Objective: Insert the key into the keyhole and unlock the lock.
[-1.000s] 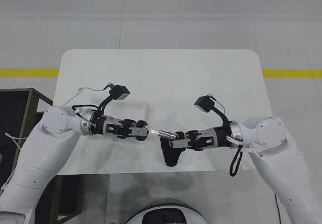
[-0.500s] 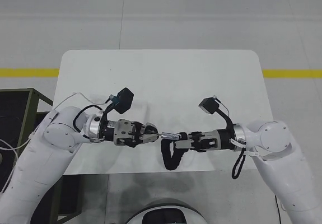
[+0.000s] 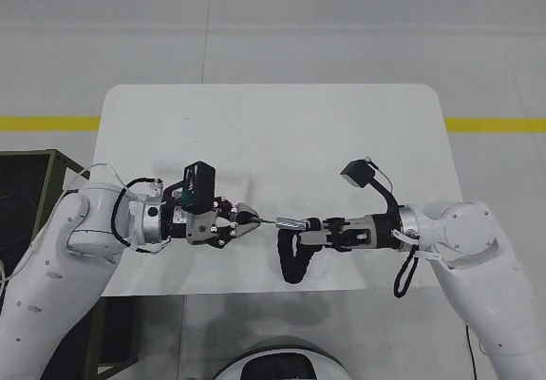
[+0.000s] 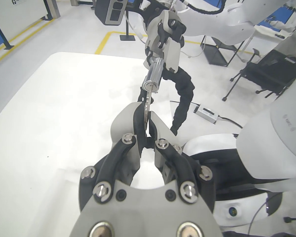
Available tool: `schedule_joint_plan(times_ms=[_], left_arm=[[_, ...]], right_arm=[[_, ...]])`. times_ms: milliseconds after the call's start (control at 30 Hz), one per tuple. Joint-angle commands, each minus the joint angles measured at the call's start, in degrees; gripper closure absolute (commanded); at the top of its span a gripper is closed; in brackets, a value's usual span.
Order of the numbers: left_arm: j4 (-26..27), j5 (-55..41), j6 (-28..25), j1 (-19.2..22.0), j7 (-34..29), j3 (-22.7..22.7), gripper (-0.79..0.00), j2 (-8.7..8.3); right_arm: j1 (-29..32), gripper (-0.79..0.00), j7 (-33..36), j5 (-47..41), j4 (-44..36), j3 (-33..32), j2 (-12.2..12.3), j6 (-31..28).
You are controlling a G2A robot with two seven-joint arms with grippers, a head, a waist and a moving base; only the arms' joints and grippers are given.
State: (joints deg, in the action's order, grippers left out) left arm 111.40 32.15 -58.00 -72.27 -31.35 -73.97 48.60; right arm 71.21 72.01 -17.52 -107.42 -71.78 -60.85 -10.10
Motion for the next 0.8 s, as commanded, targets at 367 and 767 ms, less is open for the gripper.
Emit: schedule_joint_plan(times_ms=[367, 767], left_arm=[[-1.5, 32.7, 0.0, -2.9, 32.3, -0.4, 0.0, -1.14], [-13.5, -2.6, 1.2, -9.8, 37.6, -4.1, -0.785, -1.01]], right_arm=[[-2.1, 0.0, -1.5, 2.3, 0.6, 1.5, -0.1, 0.9], [-0.4, 0.0, -16.6, 33.9, -5.5, 1.0, 0.5, 10.8]])
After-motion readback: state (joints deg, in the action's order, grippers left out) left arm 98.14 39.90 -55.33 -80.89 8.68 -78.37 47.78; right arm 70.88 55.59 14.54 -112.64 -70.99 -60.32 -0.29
